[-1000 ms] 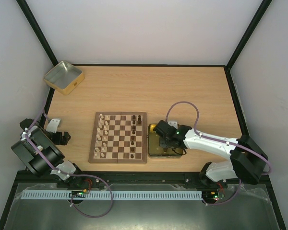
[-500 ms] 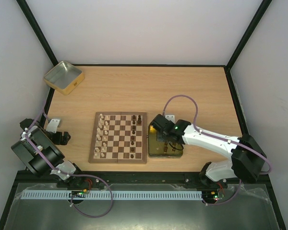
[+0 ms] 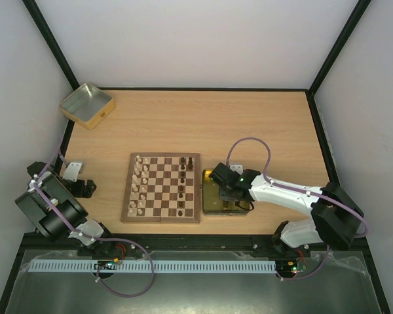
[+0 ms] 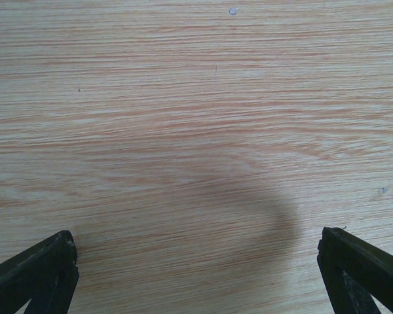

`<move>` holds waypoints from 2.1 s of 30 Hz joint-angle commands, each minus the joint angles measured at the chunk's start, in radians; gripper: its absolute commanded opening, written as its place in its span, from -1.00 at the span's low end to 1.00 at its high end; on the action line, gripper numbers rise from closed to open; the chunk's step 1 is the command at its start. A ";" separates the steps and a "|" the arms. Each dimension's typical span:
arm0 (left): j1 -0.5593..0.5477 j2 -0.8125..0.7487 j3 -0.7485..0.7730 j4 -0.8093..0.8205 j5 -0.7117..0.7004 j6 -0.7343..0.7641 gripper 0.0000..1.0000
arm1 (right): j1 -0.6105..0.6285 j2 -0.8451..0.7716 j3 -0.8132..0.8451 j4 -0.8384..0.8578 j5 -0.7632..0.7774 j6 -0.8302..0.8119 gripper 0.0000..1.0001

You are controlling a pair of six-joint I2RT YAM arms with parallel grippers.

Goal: Set up the chess pieces on the board
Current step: Pick up the chess piece from the storage box, then place the chess piece on the chessboard.

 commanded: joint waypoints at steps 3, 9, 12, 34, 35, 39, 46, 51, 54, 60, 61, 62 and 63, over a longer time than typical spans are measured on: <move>-0.003 0.035 -0.044 -0.140 -0.051 -0.034 0.98 | -0.009 -0.012 -0.037 0.049 -0.011 0.008 -0.52; -0.005 0.034 -0.044 -0.137 -0.051 -0.036 0.98 | -0.010 -0.001 -0.034 0.060 -0.026 0.003 -0.56; -0.005 0.037 -0.044 -0.136 -0.049 -0.035 0.98 | -0.010 0.002 -0.037 0.066 -0.041 0.003 -0.60; -0.005 0.039 -0.048 -0.129 -0.051 -0.036 0.98 | -0.011 0.002 -0.018 0.035 -0.018 0.001 -0.96; -0.005 0.039 -0.049 -0.128 -0.049 -0.035 0.98 | -0.011 -0.001 -0.004 0.021 -0.011 0.000 -0.96; -0.005 0.040 -0.050 -0.127 -0.049 -0.034 0.98 | -0.011 -0.011 0.049 -0.026 0.002 -0.007 -0.96; -0.006 0.045 -0.053 -0.119 -0.045 -0.034 0.98 | -0.001 -0.001 0.170 -0.079 0.006 -0.016 -0.96; -0.003 0.052 -0.054 -0.113 -0.041 -0.033 0.98 | 0.039 0.086 0.276 -0.084 0.006 -0.024 -0.96; -0.003 0.053 -0.054 -0.112 -0.037 -0.029 0.98 | 0.055 0.136 0.344 -0.080 0.005 -0.034 -0.96; 0.003 0.054 -0.059 -0.114 -0.034 -0.020 0.98 | 0.070 0.230 0.437 -0.059 -0.019 -0.058 -0.96; 0.005 0.054 -0.058 -0.114 -0.033 -0.018 0.98 | 0.072 0.244 0.449 -0.056 -0.022 -0.061 -0.96; 0.005 0.055 -0.058 -0.113 -0.033 -0.018 0.98 | 0.073 0.256 0.461 -0.050 -0.028 -0.065 -0.96; 0.006 0.058 -0.058 -0.113 -0.032 -0.018 0.98 | 0.074 0.268 0.469 -0.046 -0.030 -0.069 -0.96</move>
